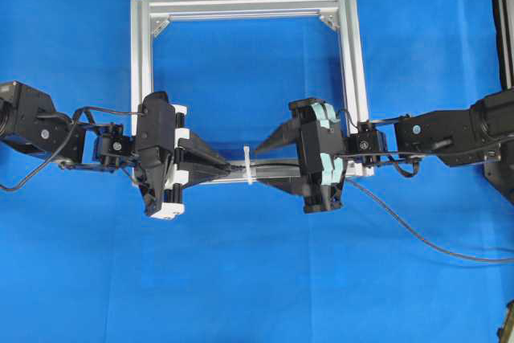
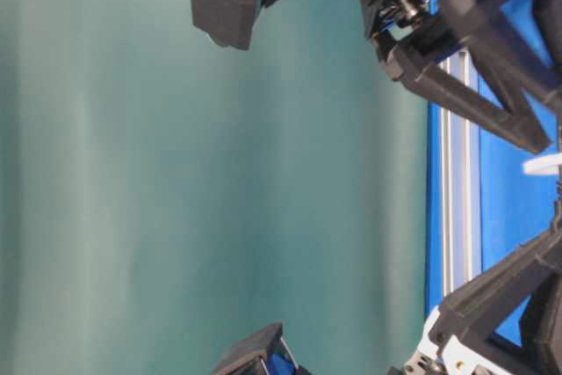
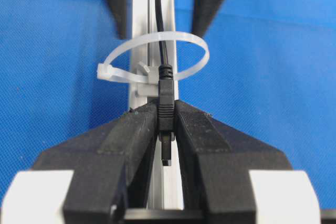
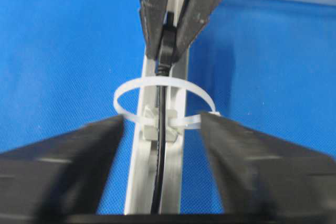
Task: Insert the wire through the string loop located in the center.
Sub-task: 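Close the left gripper on the plug and open the right gripper, then pull the cable leftward through the loop with the left gripper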
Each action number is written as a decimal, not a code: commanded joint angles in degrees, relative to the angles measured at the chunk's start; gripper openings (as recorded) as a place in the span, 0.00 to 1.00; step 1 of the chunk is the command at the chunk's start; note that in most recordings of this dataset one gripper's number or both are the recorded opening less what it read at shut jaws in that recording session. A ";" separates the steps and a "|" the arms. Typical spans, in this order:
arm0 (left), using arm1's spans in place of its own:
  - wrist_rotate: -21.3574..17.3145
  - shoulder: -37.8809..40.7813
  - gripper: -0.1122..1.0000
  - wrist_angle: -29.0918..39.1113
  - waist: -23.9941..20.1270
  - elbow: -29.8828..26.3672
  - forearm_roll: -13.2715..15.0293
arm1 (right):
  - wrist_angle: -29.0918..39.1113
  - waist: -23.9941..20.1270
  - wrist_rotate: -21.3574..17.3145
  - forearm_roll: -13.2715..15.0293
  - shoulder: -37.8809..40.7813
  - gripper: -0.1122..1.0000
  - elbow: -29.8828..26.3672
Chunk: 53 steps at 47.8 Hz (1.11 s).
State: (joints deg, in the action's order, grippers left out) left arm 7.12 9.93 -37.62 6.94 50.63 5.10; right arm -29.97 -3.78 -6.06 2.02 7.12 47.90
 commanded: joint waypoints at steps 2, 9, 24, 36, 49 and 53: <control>0.00 -0.79 0.17 -0.26 0.09 -0.70 -0.09 | -0.35 0.09 -0.09 -0.18 -0.70 0.72 -0.53; -0.18 -0.79 0.17 -0.18 0.09 -0.70 -0.09 | -0.18 0.09 -0.09 -0.18 -0.70 0.98 -0.62; -0.18 -1.41 0.17 -0.18 0.09 -0.35 -0.09 | -0.18 0.09 -0.09 -0.18 -0.70 0.97 -0.53; -0.18 -5.98 0.17 -0.35 0.18 4.22 -0.09 | -0.18 0.00 -0.09 -0.26 -0.79 0.97 -0.53; 0.00 -14.94 0.17 -0.62 1.93 14.85 -0.09 | -0.18 0.09 -0.09 -0.26 -1.05 0.97 -0.35; 0.09 -17.93 0.17 -0.62 2.37 17.58 -0.09 | -0.09 0.09 -0.09 -0.18 -1.05 0.97 -0.35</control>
State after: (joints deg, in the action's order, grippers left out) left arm 7.12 -4.66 -37.62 8.79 66.53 5.10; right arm -29.88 -3.78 -6.06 1.85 7.21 47.90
